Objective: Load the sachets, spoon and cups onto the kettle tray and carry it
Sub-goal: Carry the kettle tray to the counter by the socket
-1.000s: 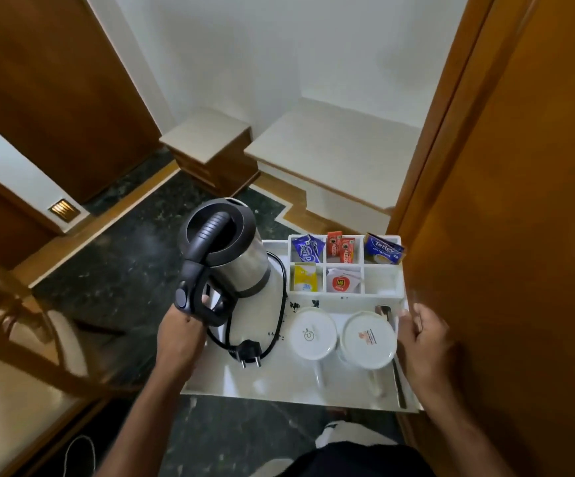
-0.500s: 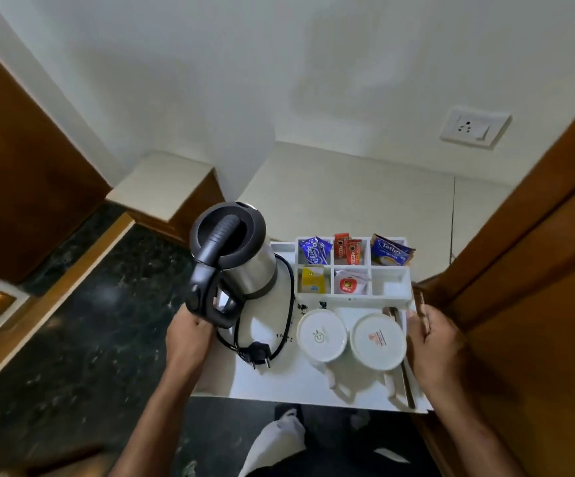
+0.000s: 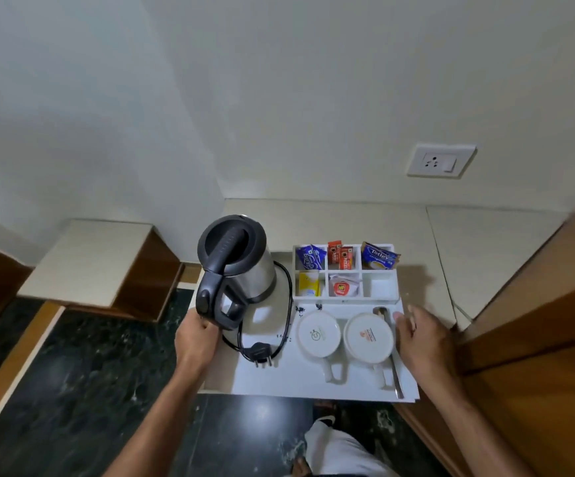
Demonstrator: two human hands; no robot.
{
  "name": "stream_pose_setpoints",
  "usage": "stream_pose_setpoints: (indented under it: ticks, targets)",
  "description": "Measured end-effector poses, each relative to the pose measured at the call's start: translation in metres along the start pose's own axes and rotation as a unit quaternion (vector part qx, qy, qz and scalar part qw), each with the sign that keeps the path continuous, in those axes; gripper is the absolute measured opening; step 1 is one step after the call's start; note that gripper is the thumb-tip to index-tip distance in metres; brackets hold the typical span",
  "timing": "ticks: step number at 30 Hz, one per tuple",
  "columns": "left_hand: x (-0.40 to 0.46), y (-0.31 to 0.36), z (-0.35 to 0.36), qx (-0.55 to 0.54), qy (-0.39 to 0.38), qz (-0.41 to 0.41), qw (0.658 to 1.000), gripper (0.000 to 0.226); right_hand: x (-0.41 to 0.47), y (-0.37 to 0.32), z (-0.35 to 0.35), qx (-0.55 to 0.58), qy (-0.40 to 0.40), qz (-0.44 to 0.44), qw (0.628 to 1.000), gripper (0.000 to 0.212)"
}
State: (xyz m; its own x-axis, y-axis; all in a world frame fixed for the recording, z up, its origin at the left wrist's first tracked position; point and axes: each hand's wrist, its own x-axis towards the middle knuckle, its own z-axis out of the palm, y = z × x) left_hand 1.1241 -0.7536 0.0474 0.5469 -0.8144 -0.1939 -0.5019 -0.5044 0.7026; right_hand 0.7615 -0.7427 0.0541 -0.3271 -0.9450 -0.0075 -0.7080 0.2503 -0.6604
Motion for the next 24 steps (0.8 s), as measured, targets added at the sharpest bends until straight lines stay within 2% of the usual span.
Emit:
stream_pose_setpoints:
  ticks: [11,14,20,22,24]
  targets:
    - [0.092,0.027,0.077,0.021,-0.034,-0.014,0.999,0.016,0.102,0.002,0.050,-0.075,-0.060,0.073,0.993,0.019]
    - [0.106,0.025,0.088,0.059,-0.039,-0.009,0.997,0.010,0.112,0.004,0.064,-0.094,-0.066,0.094,0.989,0.022]
    - [0.122,0.023,0.094,0.129,-0.033,0.021,0.991,0.016,0.112,0.003,0.084,-0.084,-0.045,0.123,0.988,0.021]
    - [0.121,0.023,0.092,0.169,-0.047,0.024,0.984,0.020,0.110,0.003,0.084,-0.071,-0.043,0.116,0.990,0.020]
    - [0.123,0.023,0.088,0.237,-0.060,0.061,0.968,0.019,0.104,0.003,0.080,-0.087,-0.043,0.125,0.987,0.022]
